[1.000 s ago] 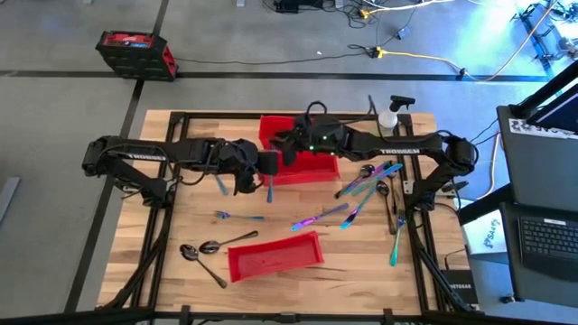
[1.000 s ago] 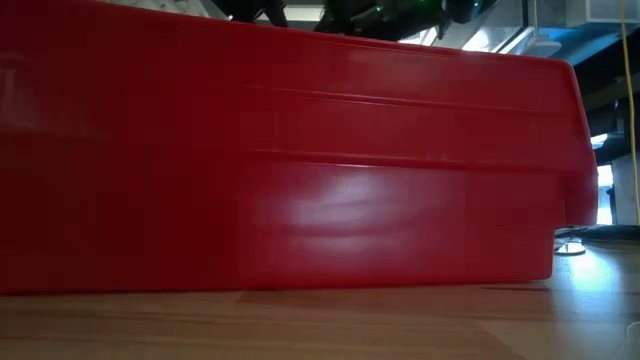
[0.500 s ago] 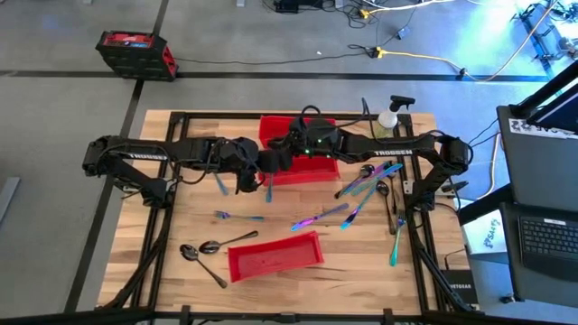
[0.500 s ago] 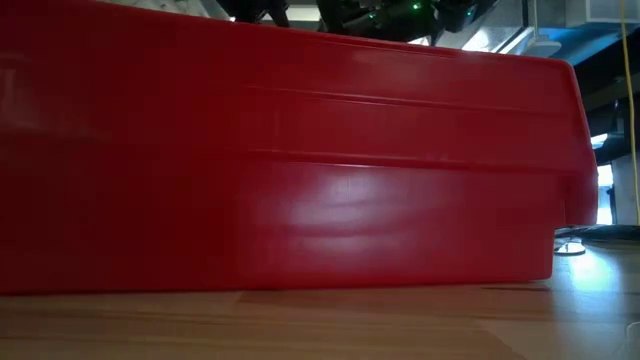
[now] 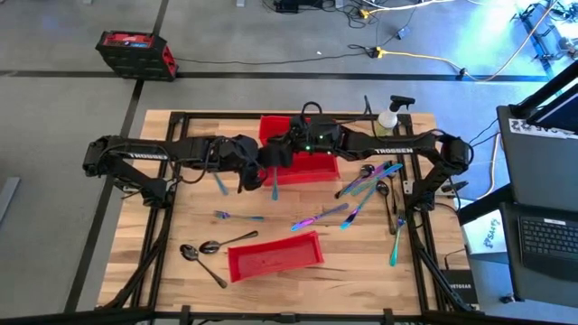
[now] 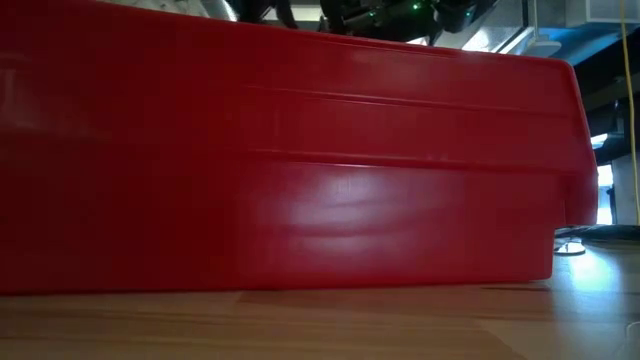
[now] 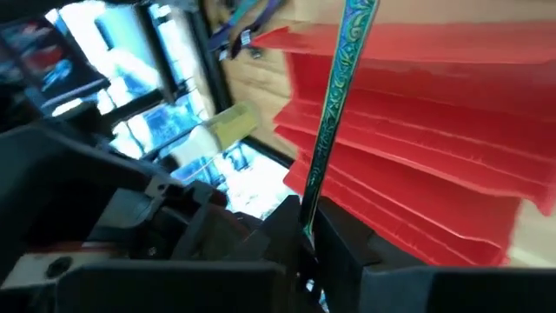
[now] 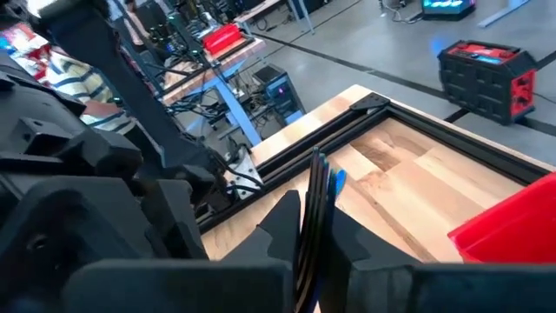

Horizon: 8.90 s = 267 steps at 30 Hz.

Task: Sort silverware
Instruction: Put the purple fork into the top red bin

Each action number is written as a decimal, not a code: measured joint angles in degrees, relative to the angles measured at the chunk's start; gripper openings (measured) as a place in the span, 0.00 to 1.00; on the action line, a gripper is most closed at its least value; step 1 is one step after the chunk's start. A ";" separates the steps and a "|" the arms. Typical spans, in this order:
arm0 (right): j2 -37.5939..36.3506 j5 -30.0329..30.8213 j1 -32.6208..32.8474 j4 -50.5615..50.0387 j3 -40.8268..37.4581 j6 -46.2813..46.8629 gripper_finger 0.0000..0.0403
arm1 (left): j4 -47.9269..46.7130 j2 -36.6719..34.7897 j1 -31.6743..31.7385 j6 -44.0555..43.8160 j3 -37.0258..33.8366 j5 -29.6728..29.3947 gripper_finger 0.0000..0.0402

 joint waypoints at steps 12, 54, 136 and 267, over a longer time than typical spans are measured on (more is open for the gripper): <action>-0.73 -2.25 -2.47 -4.00 -0.28 0.48 0.00 | 4.24 -0.29 -0.12 -5.90 0.20 -0.26 0.25; -6.93 -8.27 -7.76 -10.51 -0.13 -6.39 0.00 | -7.32 -11.93 -5.99 -94.45 -9.21 14.04 0.28; -9.80 -6.69 -1.42 -24.04 -0.11 -24.86 0.55 | 25.98 13.38 -24.70 -151.44 -31.85 -14.71 0.00; -34.54 3.76 -1.42 -39.85 -0.11 -28.60 0.55 | 5.16 25.40 28.14 10.42 6.82 20.16 0.25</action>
